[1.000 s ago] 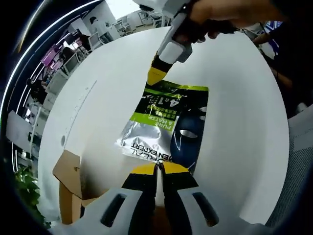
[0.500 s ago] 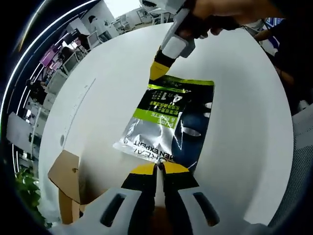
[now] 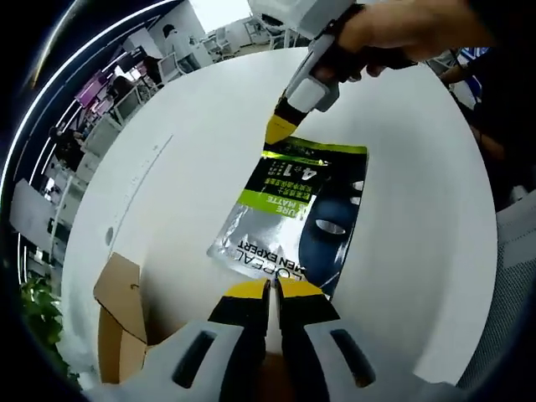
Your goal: Operate the shoe box by opening the lid, removing the specified soft item, and placing it in the target area until the item is outside and the box remains undamaged.
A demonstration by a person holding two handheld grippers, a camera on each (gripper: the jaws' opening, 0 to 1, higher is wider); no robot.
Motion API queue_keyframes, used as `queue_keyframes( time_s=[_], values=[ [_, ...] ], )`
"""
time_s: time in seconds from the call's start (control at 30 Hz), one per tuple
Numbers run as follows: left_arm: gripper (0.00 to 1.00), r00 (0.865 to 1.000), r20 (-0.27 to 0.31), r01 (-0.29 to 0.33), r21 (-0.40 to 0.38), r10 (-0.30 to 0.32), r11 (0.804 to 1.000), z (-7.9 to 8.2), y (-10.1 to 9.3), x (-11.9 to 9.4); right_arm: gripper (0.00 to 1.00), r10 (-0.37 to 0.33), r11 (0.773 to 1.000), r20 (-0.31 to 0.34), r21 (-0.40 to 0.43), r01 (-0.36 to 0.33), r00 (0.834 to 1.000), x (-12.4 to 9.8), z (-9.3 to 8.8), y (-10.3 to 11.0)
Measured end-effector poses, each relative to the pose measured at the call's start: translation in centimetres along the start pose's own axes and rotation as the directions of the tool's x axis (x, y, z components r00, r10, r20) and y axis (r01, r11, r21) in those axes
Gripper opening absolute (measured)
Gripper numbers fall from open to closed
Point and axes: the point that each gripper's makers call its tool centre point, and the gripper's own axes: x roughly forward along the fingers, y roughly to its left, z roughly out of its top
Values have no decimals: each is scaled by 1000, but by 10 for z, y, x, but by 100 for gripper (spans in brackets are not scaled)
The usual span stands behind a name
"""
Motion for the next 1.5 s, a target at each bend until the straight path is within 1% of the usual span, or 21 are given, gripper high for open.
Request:
queue_keyframes(
  time_s=[0.07, 0.23, 0.33, 0.37, 0.5, 0.57, 0.6, 0.73, 0.97, 1.07, 1.17, 1.27, 1.37, 1.5],
  values=[
    [3, 1000, 20, 9, -23, -8, 1000, 4, -1, -2, 0, -1, 1000, -1, 4, 1, 1000, 0, 0, 0],
    [7, 999, 50, 23, -48, -21, 999, 10, -4, -6, 0, 13, 1000, -4, 8, -13, 1000, -1, 0, 2],
    [9, 996, 83, 30, -84, -23, 996, 16, -1, -10, 0, 13, 1000, 0, -7, -13, 1000, -3, -2, 2],
    [10, 995, 92, 31, -95, -22, 995, 18, 1, -11, 0, 7, 1000, 5, -23, -7, 1000, -3, -1, 1],
    [10, 992, 128, 23, -122, -7, 992, 23, 8, -21, 0, 12, 1000, 18, -27, -11, 1000, -5, 1, 2],
    [11, 990, 144, 22, -138, -2, 990, 25, 11, -25, 2, 7, 999, 30, -37, -6, 1000, -7, 4, 2],
    [11, 987, 161, 25, -158, 1, 987, 27, 13, -29, 3, 5, 999, 37, -47, -3, 999, -8, 6, 3],
    [13, 980, 200, 38, -202, 3, 979, 33, 17, -38, 7, 9, 998, 47, -58, -6, 999, -12, 9, 7],
    [16, 976, 217, 52, -251, 4, 967, 32, 21, -49, 12, 19, 997, 56, -78, -15, 998, -23, 11, 16],
    [18, 972, 234, 72, -279, -5, 958, 34, 21, -55, 15, 21, 995, 58, -98, -16, 998, -30, 12, 20],
    [19, 969, 245, 82, -296, -8, 952, 34, 20, -60, 16, 28, 994, 62, -103, -21, 998, -38, 12, 24],
    [20, 967, 253, 87, -300, -8, 950, 34, 19, -66, 20, 17, 992, 68, -124, -9, 998, -46, 12, 26],
    [22, 963, 269, 113, -328, -22, 938, 35, 17, -70, 23, 15, 991, 71, -131, -5, 997, -52, 11, 28],
    [23, 962, 272, 106, -327, -14, 939, 33, 18, -78, 27, 21, 989, 73, -151, -9, 997, -61, 11, 35]
  ],
)
